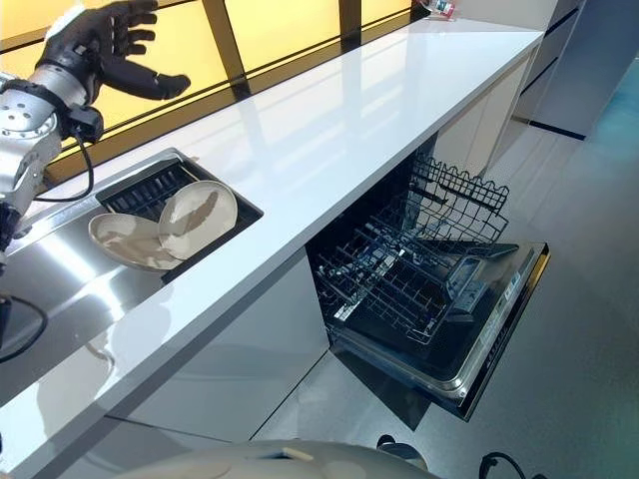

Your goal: Pick up plates and place into dishwasher.

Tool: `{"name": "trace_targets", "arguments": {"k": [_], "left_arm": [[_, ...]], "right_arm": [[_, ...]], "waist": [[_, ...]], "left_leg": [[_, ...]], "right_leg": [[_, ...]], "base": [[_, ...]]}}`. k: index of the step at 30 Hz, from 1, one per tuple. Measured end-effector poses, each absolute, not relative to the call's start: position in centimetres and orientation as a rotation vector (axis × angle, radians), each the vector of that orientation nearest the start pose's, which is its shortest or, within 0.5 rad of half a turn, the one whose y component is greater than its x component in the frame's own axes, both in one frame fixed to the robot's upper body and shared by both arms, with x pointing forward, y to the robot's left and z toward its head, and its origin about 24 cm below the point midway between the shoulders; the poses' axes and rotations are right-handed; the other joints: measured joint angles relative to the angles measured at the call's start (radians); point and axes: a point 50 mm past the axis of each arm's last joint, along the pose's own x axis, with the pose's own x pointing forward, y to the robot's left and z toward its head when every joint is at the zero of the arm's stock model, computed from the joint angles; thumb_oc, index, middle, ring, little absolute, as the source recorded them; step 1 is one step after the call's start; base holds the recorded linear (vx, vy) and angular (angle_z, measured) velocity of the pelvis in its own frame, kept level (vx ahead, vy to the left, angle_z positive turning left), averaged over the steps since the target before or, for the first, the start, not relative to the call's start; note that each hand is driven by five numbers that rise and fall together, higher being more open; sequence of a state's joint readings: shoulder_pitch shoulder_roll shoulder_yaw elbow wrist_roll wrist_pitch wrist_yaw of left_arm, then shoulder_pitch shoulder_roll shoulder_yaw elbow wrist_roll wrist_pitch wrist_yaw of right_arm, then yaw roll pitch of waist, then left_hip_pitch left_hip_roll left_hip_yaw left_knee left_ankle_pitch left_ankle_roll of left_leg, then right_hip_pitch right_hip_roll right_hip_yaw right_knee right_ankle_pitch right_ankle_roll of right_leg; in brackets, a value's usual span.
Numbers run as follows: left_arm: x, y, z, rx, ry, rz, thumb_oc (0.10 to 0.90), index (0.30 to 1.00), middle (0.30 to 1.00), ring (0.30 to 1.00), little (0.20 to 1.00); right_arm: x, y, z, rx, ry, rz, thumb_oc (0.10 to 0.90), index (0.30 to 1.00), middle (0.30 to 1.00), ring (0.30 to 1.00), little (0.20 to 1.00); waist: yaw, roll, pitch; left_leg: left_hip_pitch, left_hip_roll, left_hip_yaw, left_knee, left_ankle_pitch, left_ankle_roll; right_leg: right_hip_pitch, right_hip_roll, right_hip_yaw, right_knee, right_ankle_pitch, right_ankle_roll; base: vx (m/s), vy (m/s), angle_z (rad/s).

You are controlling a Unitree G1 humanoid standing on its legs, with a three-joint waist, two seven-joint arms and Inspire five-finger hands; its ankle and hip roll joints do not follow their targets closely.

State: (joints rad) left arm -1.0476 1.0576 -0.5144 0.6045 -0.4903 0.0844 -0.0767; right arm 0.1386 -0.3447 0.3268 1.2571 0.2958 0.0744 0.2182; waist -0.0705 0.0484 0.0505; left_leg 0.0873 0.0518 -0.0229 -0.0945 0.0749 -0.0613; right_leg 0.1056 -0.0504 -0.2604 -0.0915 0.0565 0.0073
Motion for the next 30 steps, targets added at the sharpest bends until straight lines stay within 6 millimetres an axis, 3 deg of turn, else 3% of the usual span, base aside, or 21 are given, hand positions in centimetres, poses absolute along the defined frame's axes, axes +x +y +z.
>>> {"name": "trace_targets", "arguments": {"k": [18,30], "left_arm": [[34.5,35.5,26.6,0.902,0.076,0.170,0.800,0.900,0.900,0.900,0.900],[34.3,35.9,25.1,0.948,0.161,0.126,0.800,0.900,0.900,0.900,0.900]], "right_arm": [[1.5,-25.5,-16.3,-0.080,1.419,0.031,0.800,0.900,0.900,0.900,0.900],[2.4,-25.9,-16.0,-0.091,1.380,0.044,0.800,0.900,0.900,0.900,0.900]], "waist": [[-0.039,0.009,0.006],[-0.041,0.020,0.053]], "left_leg": [[-0.028,-0.001,0.029,0.000,0.010,0.010],[-0.029,-0.002,0.046,0.000,0.010,0.010]], "right_leg": [[-0.034,-0.005,0.011,0.000,0.001,0.005],[-0.033,-0.004,0.011,0.000,0.001,0.006]], "base": [[0.00,0.023,-0.01],[0.00,0.000,0.00]]}}
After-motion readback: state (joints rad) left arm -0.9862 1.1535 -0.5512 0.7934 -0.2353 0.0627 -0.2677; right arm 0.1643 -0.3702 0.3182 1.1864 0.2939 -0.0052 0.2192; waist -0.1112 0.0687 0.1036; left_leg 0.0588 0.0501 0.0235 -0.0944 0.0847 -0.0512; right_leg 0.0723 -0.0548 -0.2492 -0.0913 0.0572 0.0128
